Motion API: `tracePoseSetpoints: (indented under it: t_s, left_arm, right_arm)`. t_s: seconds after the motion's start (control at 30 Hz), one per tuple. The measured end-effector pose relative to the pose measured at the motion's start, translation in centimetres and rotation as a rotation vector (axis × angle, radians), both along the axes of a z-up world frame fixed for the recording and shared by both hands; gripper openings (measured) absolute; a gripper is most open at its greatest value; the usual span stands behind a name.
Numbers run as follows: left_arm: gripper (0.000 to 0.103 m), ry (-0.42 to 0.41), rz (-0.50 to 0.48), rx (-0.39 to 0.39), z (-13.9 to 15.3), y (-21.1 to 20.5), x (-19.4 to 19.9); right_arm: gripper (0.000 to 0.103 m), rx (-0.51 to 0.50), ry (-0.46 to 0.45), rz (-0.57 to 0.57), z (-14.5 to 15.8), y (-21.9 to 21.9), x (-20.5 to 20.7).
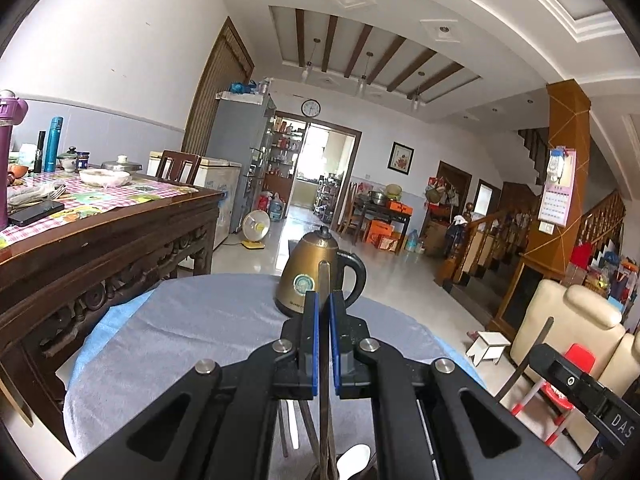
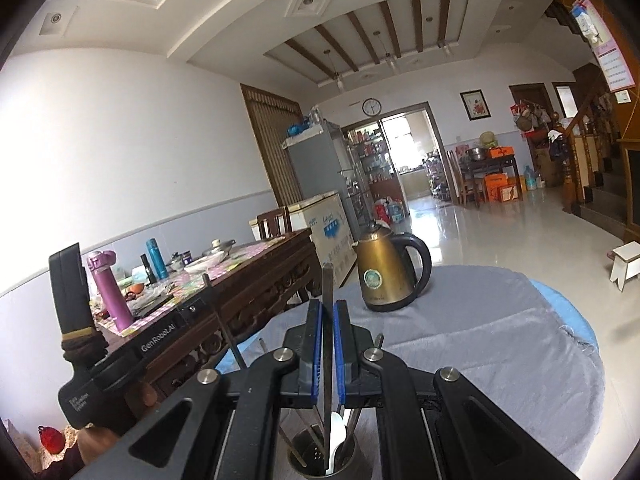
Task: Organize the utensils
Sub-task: 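Lower the chopsticks into the grey cup and open both tools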
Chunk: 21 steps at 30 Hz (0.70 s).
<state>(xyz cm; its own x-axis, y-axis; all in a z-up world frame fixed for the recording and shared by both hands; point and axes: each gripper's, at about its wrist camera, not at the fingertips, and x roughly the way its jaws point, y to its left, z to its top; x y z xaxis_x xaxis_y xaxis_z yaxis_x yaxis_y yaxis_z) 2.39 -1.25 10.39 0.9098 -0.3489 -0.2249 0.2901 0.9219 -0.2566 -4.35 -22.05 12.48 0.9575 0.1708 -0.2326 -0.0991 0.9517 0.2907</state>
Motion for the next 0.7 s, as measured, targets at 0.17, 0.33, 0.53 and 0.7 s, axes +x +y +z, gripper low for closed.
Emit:
tracePoseSetpoints:
  t_s: [0.17,0.33,0.53,0.7]
  left_arm:
    - [0.005,0.014,-0.010,0.007,-0.5,0.0,-0.3]
    - [0.005,0.025,-0.026,0.011,-0.7,0.0,-0.4]
    - [0.005,0.039,-0.036,0.013,-0.8,0.3,-0.4]
    - [0.005,0.040,-0.049,0.019,-0.8,0.3,-0.6]
  right_arm:
    - [0.006,-0.009,0.026,0.017,-0.6,0.3,0.3]
    - [0.007,-0.011,0.063,0.024,-1.2,0.6,0.8]
    - [0.008,0.005,0.104,0.034,-2.1,0.3,1.0]
    - [0.009,-0.002,0.102,0.038,-2.2,0.7,1.0]
